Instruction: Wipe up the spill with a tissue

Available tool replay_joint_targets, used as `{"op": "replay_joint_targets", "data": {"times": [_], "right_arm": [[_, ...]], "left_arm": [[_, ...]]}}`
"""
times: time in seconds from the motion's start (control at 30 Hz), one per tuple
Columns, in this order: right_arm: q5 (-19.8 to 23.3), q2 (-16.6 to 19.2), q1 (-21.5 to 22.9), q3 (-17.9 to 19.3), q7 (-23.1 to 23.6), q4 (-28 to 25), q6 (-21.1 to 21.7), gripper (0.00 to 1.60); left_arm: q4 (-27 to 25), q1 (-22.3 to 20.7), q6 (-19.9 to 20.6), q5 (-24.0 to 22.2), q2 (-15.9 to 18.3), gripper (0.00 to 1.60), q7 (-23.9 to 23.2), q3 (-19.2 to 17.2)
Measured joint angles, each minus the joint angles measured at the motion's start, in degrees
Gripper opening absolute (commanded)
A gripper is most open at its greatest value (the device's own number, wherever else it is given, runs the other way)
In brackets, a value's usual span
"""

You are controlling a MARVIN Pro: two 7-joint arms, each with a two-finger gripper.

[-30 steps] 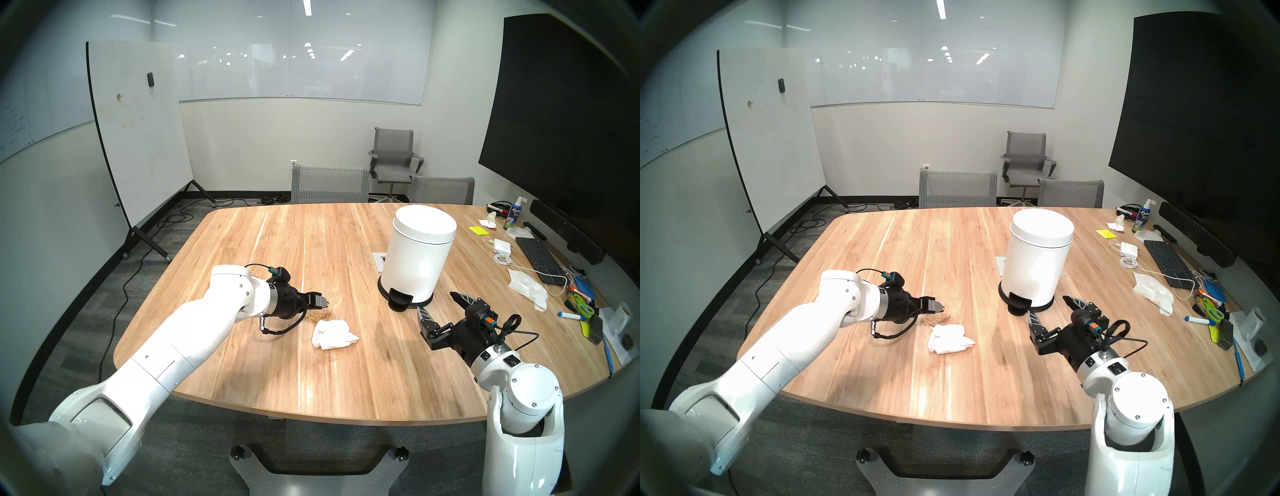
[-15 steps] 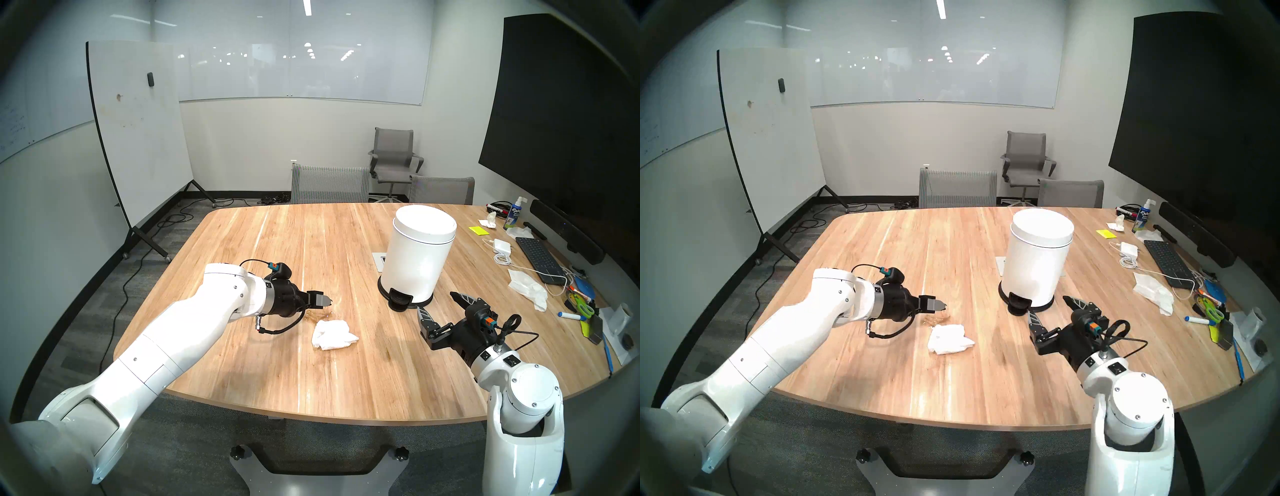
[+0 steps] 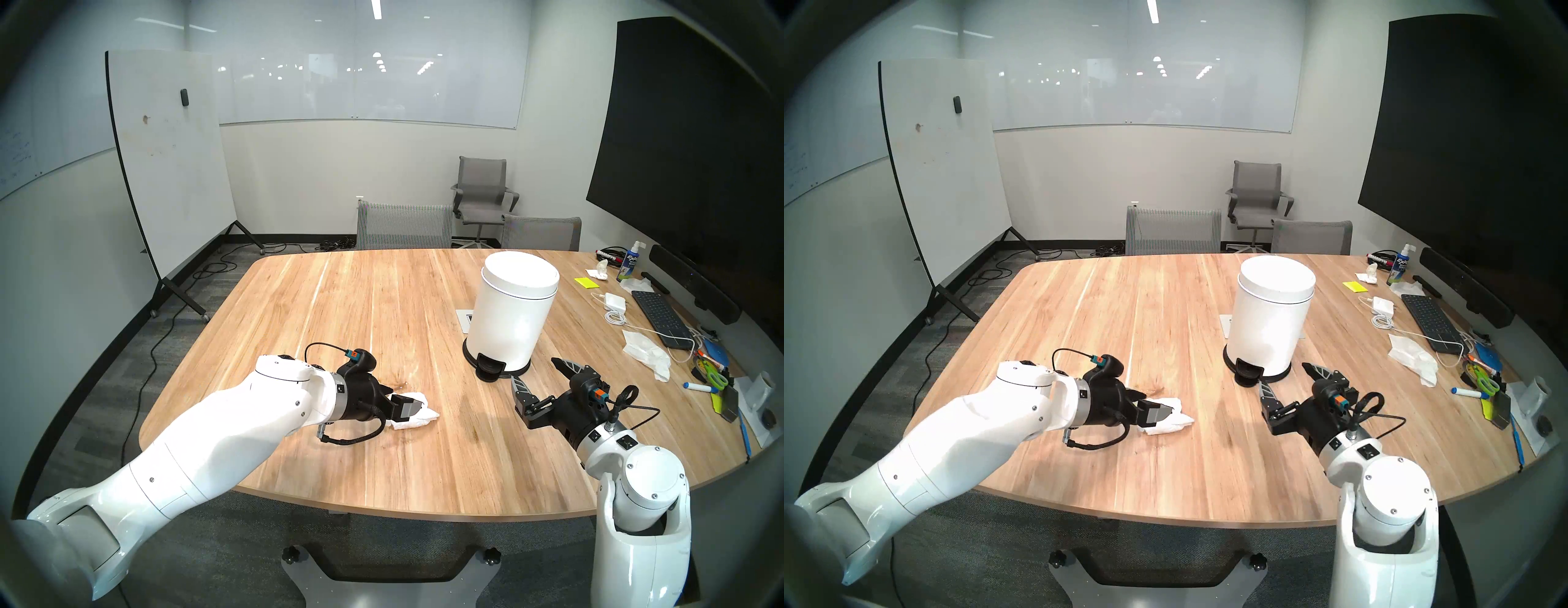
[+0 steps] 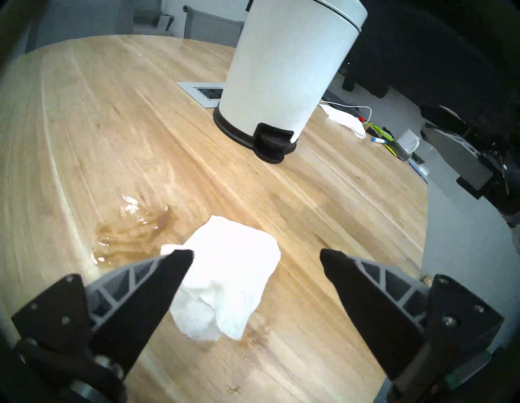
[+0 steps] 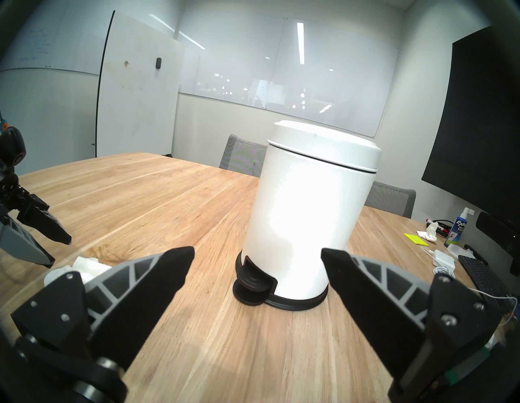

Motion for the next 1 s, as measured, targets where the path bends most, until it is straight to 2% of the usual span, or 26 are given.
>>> {"op": "replay_joint_targets", "data": {"times": [0.2, 0.37, 0.7, 1.0], "right_arm": [[0.0, 0.0, 0.0, 0.0, 0.0, 0.0, 0.0, 1.6], [0.0, 0.0, 0.0, 0.0, 0.0, 0.0, 0.0, 1.6], [0.0, 0.0, 0.0, 0.0, 0.0, 0.0, 0.0, 1.6], [0.0, 0.0, 0.0, 0.0, 0.0, 0.0, 0.0, 1.6]], "left_arm": [[-4.6, 2.5, -4.2, 3.3, 2.7, 1.6, -0.5, 0.4], [-6.7, 4.4, -7.0, 6.6, 3.8, 1.6, 1.2, 1.4], [-7.0, 5.9, -8.9, 10.2, 3.8, 1.6, 2.8, 4.8], [-3.9, 5.2, -11.8, 15.6, 2.1, 1.6, 3.8, 8.4]]}}
